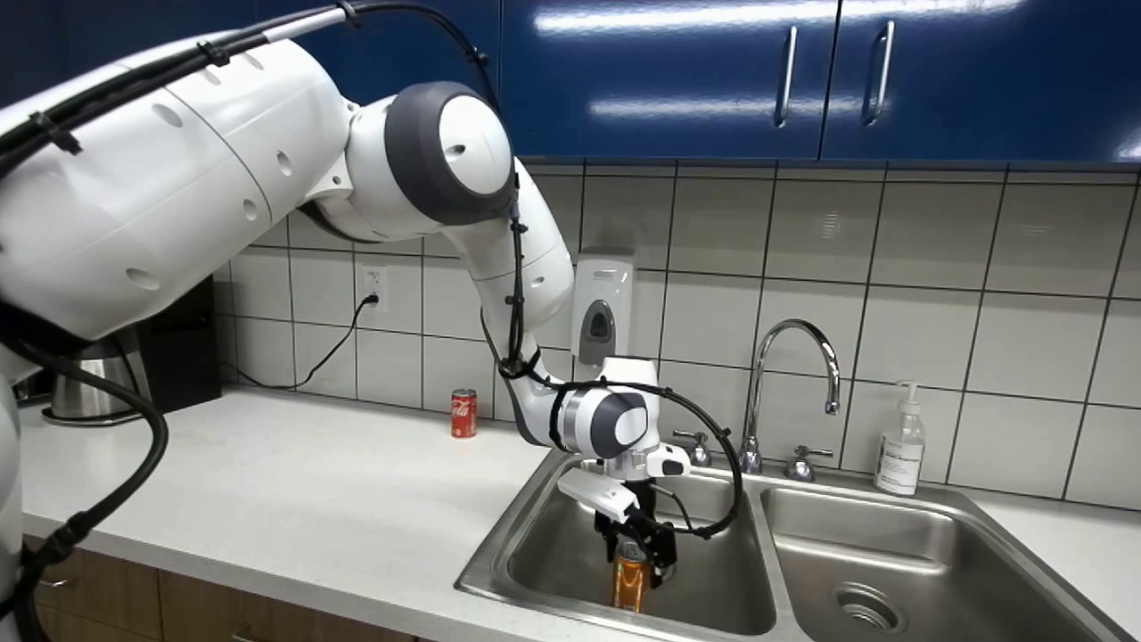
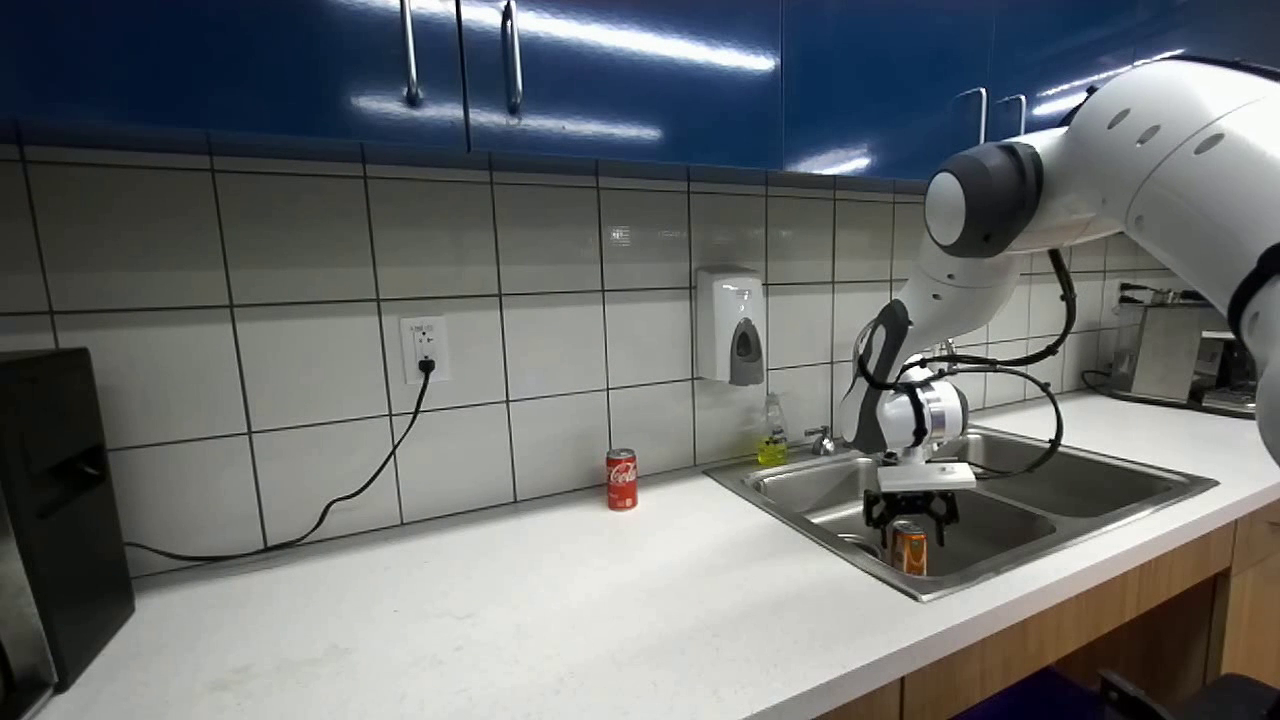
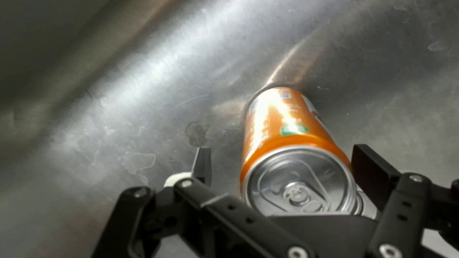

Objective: Remove the can from the sink

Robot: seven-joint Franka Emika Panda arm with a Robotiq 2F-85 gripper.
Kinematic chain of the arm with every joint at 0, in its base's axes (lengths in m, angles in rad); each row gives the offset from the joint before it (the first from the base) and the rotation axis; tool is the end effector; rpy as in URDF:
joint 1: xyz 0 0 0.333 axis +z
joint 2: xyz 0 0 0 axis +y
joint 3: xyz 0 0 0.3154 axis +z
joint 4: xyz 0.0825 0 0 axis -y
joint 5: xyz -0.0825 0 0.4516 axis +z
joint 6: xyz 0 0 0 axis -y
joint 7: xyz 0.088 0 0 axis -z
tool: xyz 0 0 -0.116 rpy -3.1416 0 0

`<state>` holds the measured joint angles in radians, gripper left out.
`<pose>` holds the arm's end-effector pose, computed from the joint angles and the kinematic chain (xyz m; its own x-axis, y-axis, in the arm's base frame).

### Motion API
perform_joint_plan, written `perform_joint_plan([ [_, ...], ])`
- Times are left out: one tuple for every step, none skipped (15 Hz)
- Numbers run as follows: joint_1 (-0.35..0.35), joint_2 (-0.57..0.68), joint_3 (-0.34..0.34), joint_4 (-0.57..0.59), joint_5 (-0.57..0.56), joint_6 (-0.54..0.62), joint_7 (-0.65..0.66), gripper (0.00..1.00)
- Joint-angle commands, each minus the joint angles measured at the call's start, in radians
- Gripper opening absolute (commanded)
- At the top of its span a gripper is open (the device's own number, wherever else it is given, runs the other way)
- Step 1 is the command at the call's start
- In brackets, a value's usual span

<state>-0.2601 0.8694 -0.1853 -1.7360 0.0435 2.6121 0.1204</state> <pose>0.6214 -0.2971 0.0211 0.8597 -0.5097 0.0340 -0.5100 -0.8525 0.1151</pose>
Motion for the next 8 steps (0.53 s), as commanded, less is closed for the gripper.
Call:
perform_joint_plan([
  [-0.027, 0.024, 0.020, 0.056, 0.018, -0.047, -0.042, 1.00],
  [-0.028, 0.027, 0.019, 0.060, 0.017, -0.050, -0.042, 1.00],
  [-0.028, 0.030, 0.018, 0.063, 0.017, -0.051, -0.042, 0.82],
  [-0.030, 0.033, 0.019, 0.067, 0.017, -0.051, -0.044, 0.74],
  [-0.031, 0.037, 0.019, 0.071, 0.016, -0.053, -0.045, 0.65],
  [-0.031, 0.040, 0.019, 0.075, 0.016, -0.054, -0.046, 0.58],
  [-0.029, 0.044, 0.019, 0.078, 0.015, -0.054, -0.045, 0.49],
  [-0.027, 0.046, 0.020, 0.082, 0.016, -0.054, -0.044, 0.42],
])
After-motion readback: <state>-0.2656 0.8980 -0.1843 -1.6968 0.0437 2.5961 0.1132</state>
